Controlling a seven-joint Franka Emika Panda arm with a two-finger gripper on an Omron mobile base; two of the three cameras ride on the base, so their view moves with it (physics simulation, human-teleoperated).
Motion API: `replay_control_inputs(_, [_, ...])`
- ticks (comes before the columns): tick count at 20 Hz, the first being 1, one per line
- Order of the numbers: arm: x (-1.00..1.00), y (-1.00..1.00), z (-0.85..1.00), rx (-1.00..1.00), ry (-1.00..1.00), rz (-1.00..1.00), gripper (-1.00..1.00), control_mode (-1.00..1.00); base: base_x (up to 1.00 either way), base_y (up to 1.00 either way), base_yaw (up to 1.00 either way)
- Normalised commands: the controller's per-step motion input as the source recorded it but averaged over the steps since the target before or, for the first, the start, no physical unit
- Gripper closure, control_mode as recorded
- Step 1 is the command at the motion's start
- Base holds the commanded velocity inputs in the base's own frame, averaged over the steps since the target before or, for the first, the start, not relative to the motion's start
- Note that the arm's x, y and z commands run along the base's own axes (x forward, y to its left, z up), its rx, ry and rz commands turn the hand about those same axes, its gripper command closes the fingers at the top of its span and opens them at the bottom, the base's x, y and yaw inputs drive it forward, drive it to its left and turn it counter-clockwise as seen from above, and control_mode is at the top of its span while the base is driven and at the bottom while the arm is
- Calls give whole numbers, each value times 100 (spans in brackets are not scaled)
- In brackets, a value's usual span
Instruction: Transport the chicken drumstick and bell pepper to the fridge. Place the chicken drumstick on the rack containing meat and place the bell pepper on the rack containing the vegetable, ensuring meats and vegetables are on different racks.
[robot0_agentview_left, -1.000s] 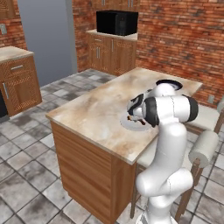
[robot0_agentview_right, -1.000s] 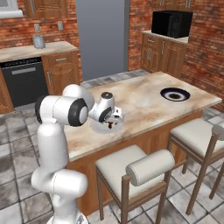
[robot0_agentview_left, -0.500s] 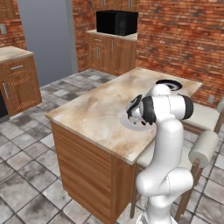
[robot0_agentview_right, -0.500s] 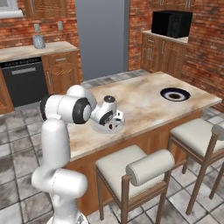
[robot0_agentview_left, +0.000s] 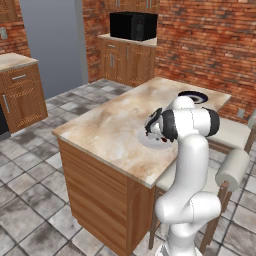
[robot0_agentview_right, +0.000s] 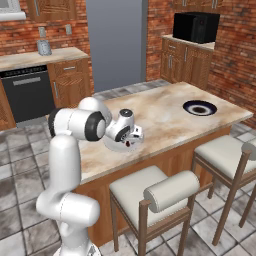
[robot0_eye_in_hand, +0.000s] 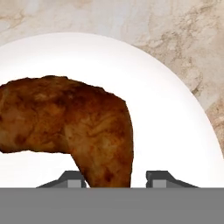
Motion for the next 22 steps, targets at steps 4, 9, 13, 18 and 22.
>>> replay_control_inputs(4, [6,19,-56,0,1,0,100,-100,0,0,0])
replay_control_inputs(9, [-11,11,-18,0,9,0,100,-100,0,0,0])
replay_control_inputs(13, [-43,18,31,0,0,0,100,-100,0,0,0])
replay_control_inputs(18, [-64,24,52,-1,0,0,100,-100,0,0,0])
replay_control_inputs(22, [-90,0,76,0,-1,0,100,-100,0,0,0])
